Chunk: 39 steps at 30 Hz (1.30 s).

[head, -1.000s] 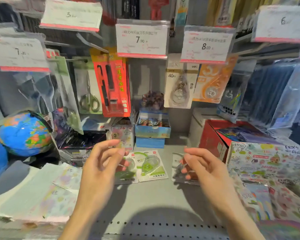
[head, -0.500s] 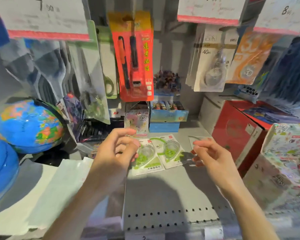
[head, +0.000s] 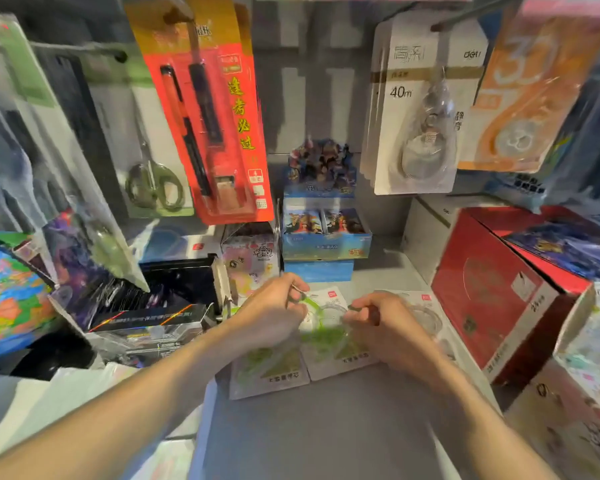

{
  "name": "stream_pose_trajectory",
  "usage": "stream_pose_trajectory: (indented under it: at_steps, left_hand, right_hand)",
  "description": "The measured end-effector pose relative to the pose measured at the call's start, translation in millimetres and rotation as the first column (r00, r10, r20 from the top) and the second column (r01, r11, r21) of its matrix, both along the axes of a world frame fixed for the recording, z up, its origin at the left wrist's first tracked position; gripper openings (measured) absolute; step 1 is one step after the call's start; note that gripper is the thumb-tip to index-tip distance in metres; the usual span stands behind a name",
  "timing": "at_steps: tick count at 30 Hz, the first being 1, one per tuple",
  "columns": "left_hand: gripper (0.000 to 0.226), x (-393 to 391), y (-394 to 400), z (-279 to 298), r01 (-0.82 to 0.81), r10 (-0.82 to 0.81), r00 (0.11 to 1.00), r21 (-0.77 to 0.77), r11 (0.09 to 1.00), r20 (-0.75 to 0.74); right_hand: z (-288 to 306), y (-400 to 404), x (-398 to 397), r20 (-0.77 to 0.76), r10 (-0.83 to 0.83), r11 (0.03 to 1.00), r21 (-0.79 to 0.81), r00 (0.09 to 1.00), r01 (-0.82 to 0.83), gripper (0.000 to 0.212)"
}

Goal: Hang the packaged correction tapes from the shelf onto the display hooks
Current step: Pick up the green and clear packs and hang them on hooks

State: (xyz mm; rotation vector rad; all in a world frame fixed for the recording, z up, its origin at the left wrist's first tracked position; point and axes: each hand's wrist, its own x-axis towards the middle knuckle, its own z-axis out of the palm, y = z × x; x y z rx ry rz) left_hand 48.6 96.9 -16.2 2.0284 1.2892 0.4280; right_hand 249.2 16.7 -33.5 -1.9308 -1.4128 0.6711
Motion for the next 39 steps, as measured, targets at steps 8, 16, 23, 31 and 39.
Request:
stream_pose_trajectory:
  at_steps: [8, 16, 23, 31, 39]
  left_hand:
    - [0.044, 16.1, 25.4, -20.6, -0.014, 0.035, 0.975, 0.098, 0.995, -0.218]
    - [0.045, 18.0, 25.0, -22.1, -0.03, 0.055, 0.981, 0.132, 0.991, -0.188]
    - [0.038, 20.5, 19.6, -12.6, -0.165, 0.157, 0.982, 0.065, 0.984, 0.109]
    - [0.052, 23.3, -9.3, 22.0, -0.157, 0.178, 0.866, -0.084, 0.984, 0.468]
    - [0.053, 14.5, -52.2, 40.7, 0.041, 0.098, 0.817, -0.226, 0.973, 0.568]
  right_hand:
    - [-2.3, 10.0, -10.4, 0.212, 0.146, 0.981, -0.155, 0.966, -0.114, 0.065]
    - [-3.5, 6.2, -12.3, 0.156, 0.131, 0.986, -0.123, 0.979, -0.113, 0.082]
    - [1.2, 2.6, -7.6, 0.001, 0.085, 0.993, -0.084, 0.996, -0.085, 0.066]
    - [22.7, -8.4, 7.0, -0.54, -0.031, 0.999, 0.018, 0.841, 0.048, 0.065]
    - [48.6, -31.7, 2.1, -0.729, 0.003, 0.965, 0.182, 0.684, 0.19, 0.038]
